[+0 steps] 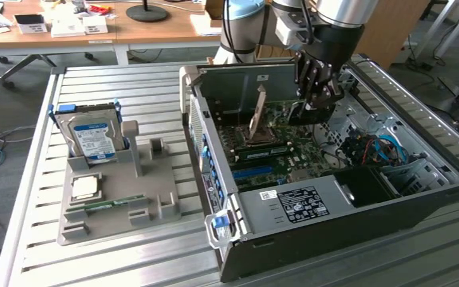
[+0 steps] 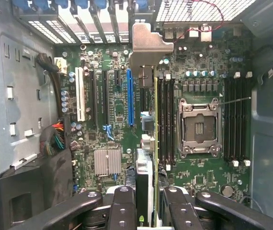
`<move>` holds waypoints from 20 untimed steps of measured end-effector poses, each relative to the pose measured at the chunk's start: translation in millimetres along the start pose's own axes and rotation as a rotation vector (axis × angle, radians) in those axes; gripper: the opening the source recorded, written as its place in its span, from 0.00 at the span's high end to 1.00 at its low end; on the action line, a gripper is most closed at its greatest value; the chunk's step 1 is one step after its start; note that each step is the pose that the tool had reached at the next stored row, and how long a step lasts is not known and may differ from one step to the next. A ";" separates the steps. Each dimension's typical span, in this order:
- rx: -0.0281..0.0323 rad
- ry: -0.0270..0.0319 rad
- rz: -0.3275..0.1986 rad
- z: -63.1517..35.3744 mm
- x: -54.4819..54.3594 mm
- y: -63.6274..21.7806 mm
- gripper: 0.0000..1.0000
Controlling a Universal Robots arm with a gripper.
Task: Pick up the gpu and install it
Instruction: 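Insert the gpu into the slot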
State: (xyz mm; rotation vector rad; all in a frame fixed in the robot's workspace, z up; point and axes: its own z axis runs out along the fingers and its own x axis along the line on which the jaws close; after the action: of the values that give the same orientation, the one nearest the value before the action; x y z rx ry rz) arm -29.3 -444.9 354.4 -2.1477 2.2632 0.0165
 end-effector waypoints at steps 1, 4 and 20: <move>0.0000 0.0000 0.000 0.7 0.1 0.1 0.73; -0.0001 0.0003 -0.001 3.6 0.2 0.2 0.73; -0.0004 0.0004 -0.012 20.4 1.7 7.3 0.73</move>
State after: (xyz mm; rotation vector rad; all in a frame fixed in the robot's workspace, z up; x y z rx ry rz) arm -36.6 -445.8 333.9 -2.1615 2.2507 0.0163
